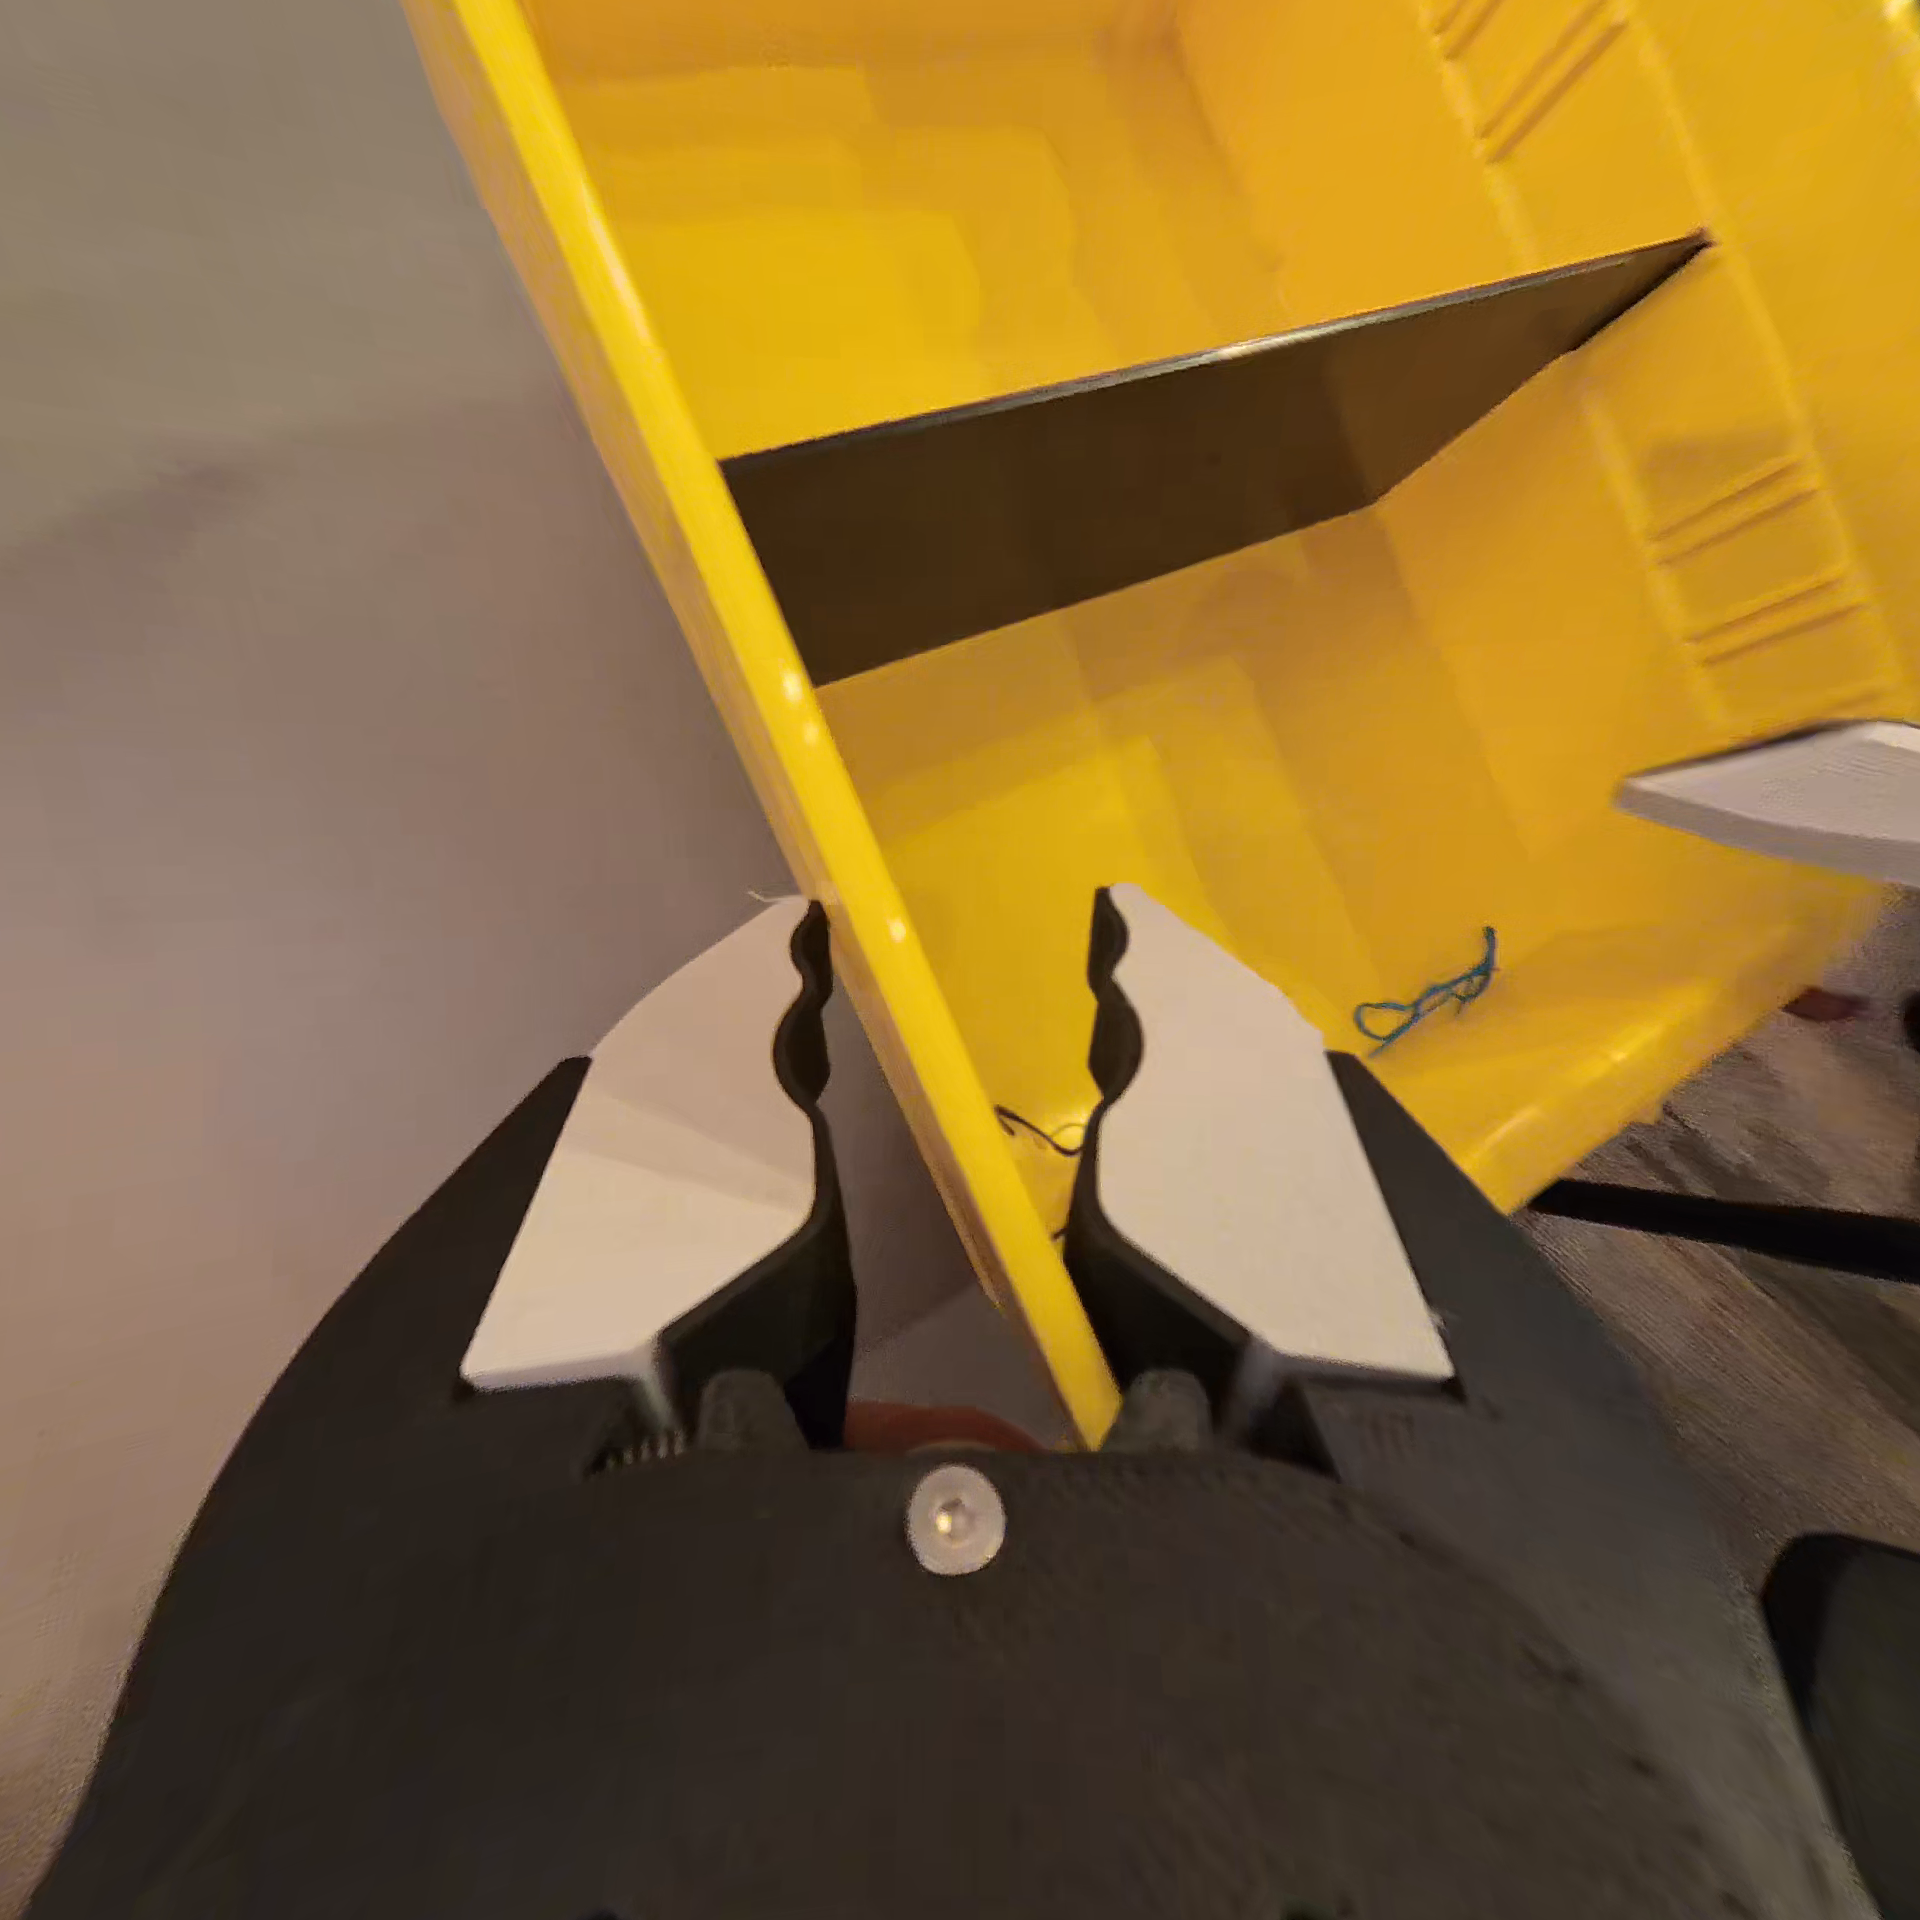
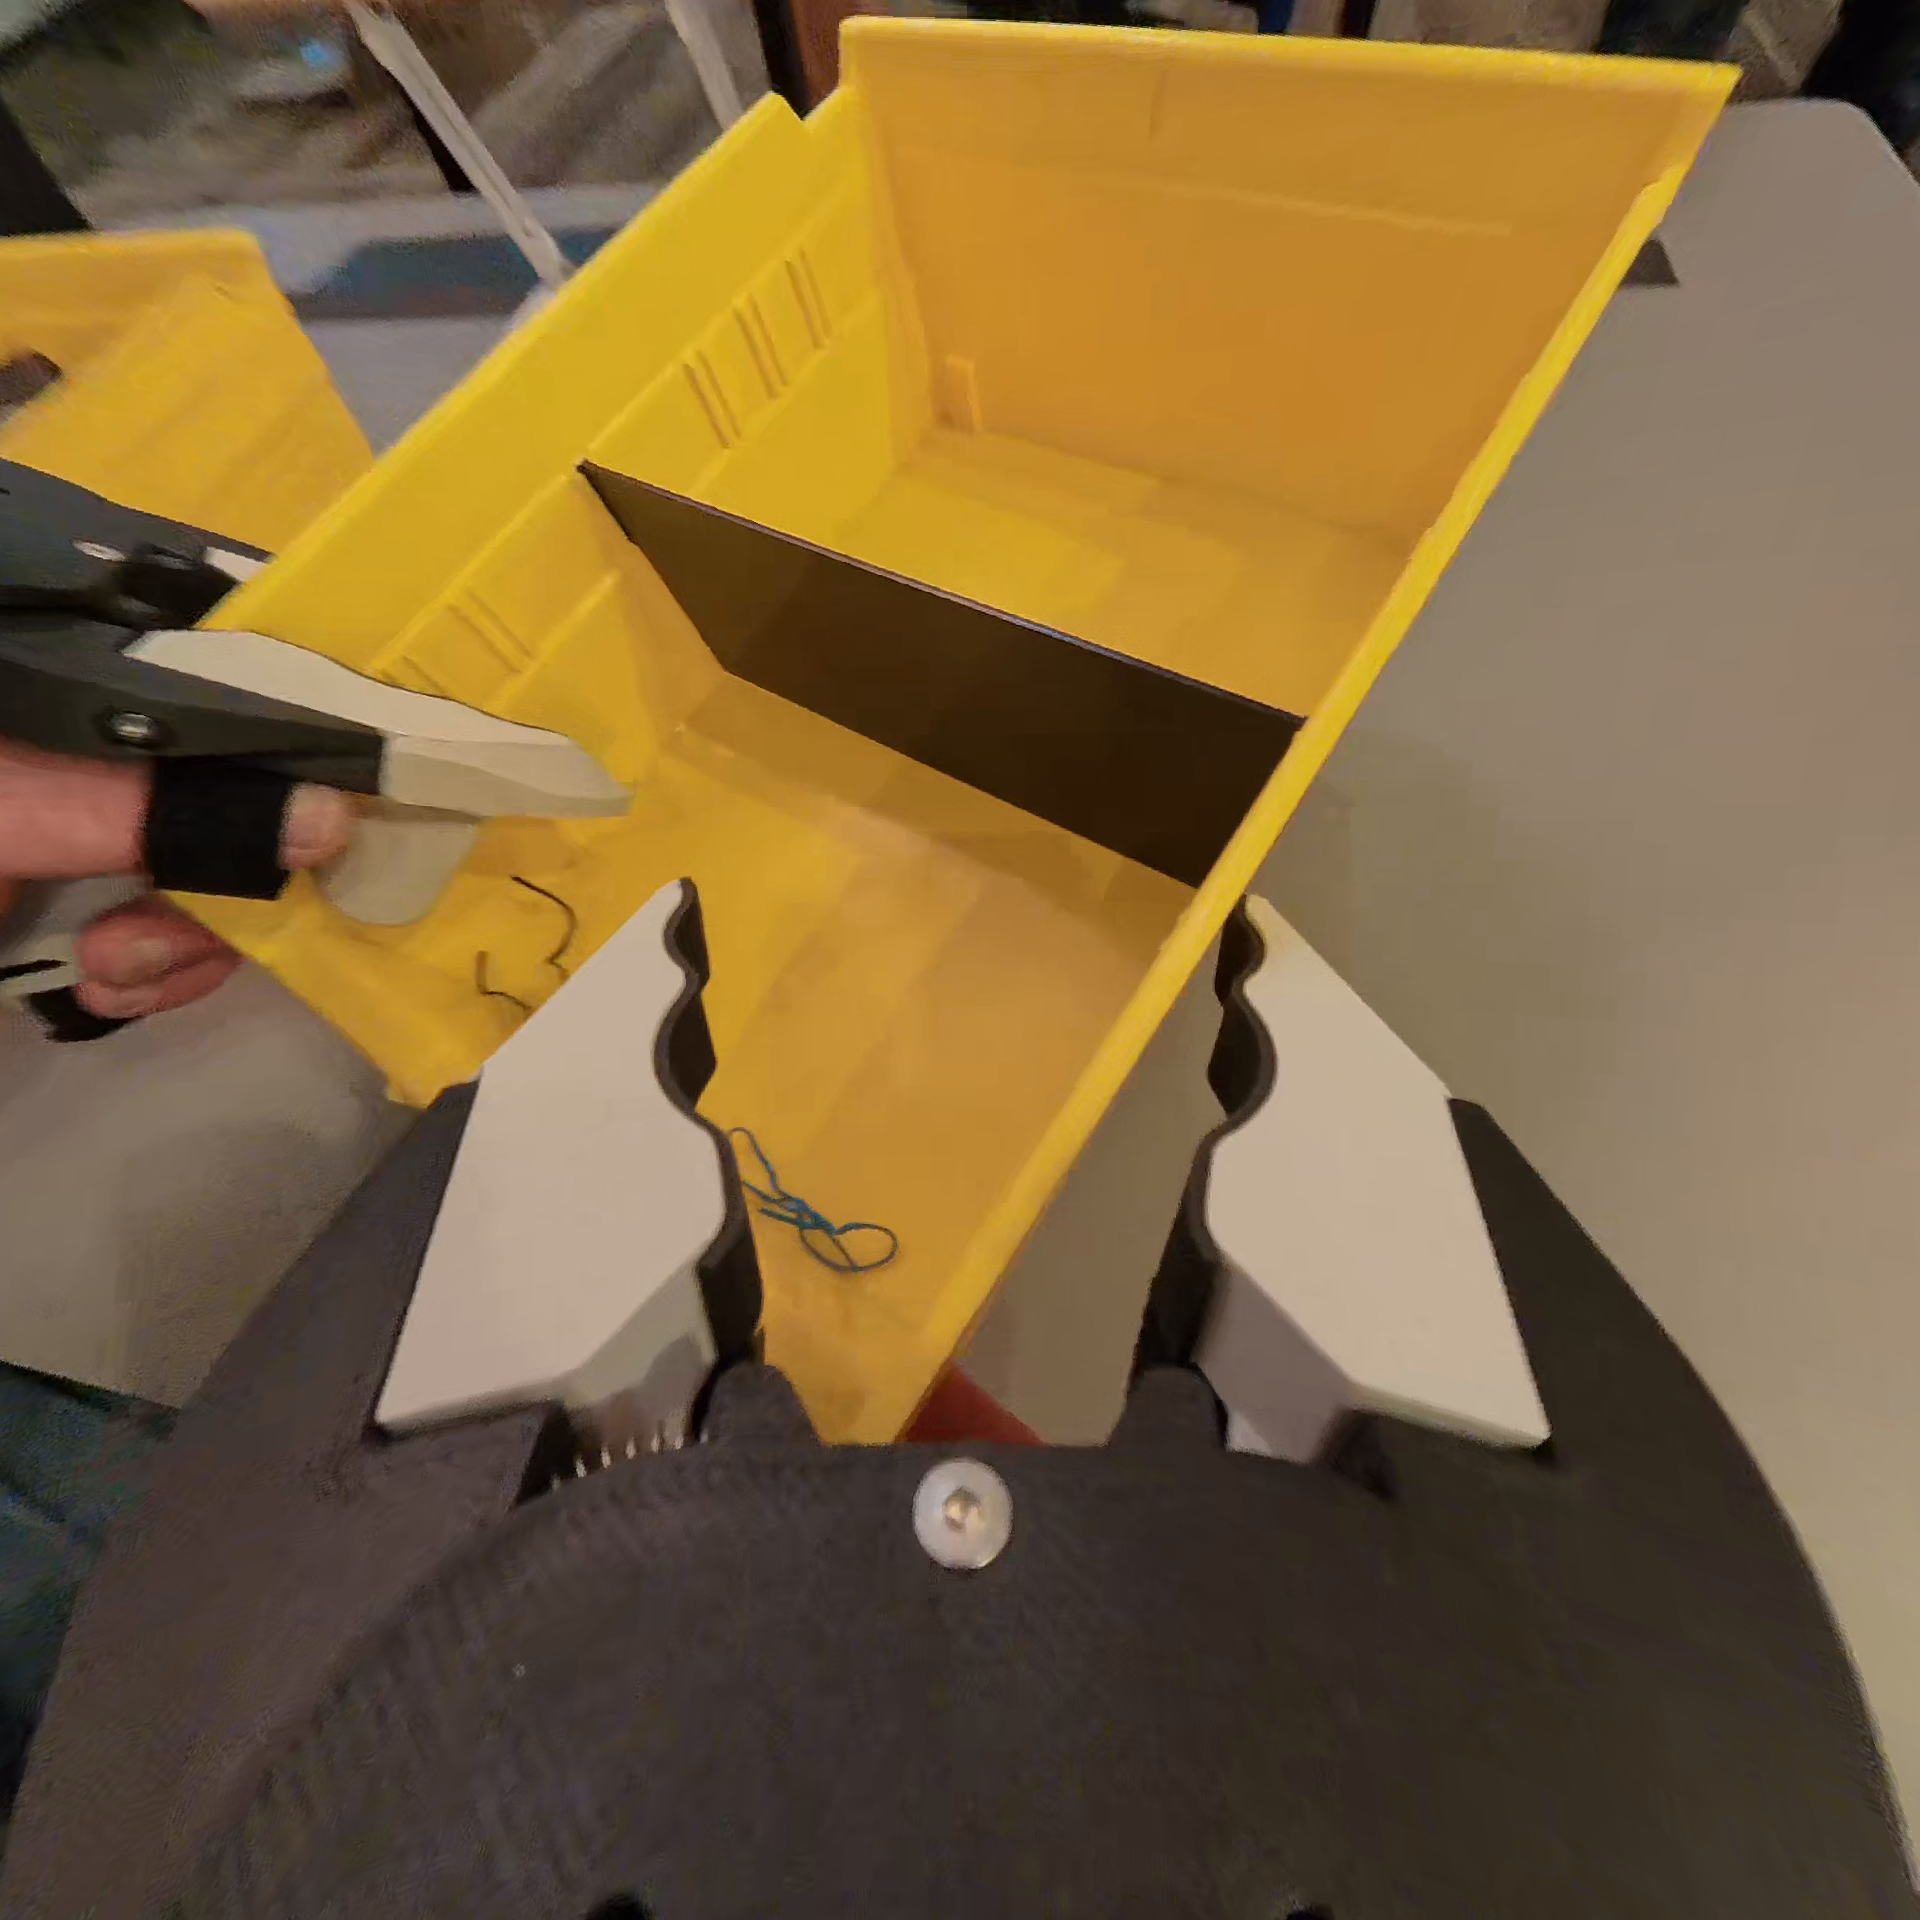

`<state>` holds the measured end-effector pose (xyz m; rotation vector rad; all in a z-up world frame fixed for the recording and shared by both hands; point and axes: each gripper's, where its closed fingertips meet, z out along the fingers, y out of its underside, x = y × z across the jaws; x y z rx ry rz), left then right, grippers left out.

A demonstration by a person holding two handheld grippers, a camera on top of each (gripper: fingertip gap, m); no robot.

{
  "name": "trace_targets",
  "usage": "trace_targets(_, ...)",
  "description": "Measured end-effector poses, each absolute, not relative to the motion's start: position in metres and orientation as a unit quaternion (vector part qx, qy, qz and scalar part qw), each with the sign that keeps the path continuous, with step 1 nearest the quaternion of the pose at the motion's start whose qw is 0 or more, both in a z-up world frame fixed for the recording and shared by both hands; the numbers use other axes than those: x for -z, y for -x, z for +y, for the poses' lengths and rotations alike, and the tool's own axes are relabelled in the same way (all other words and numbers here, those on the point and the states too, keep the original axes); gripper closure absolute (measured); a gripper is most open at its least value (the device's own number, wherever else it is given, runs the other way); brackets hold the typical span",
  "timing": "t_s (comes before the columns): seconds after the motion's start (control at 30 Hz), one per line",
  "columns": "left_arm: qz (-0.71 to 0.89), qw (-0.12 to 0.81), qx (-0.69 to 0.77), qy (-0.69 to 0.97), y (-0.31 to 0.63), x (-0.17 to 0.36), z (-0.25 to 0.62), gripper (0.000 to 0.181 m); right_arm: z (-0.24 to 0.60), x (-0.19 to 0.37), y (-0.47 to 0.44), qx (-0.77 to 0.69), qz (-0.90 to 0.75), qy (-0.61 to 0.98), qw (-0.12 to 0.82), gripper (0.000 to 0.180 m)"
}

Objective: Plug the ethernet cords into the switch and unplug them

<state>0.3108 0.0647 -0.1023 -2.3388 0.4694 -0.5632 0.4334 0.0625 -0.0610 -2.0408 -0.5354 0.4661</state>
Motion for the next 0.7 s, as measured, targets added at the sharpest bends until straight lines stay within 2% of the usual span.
trace_targets(0.23,0.197,0.304,0.240,0.901,-0.332,0.126,0.051,0.116,0.072,0.094,-0.459,-0.152,-0.222,0.854,0.446,0.106)
trace_targets(0.33,0.221,0.297,0.259,0.892,-0.343,0.121,0.044,0.092,0.078,0.098,-0.467,-0.132,-0.220,0.858,0.446,0.119)
trace_targets(0.4,0.228,0.288,0.285,0.885,-0.353,0.115,0.037,0.068,0.082,0.099,-0.471,-0.124,-0.222,0.858,0.447,0.125)
trace_targets(0.47,0.227,0.290,0.313,0.876,-0.357,0.102,0.032,0.058,0.086,0.100,-0.476,-0.121,-0.223,0.860,0.443,0.131)
trace_targets(0.63,0.230,0.376,0.341,0.830,-0.325,0.028,0.024,0.072,0.091,0.101,-0.484,-0.111,-0.230,0.863,0.437,0.137)
trace_targets(0.7,0.235,0.425,0.310,0.817,-0.290,-0.003,0.018,0.086,0.093,0.101,-0.487,-0.105,-0.233,0.863,0.437,0.138)
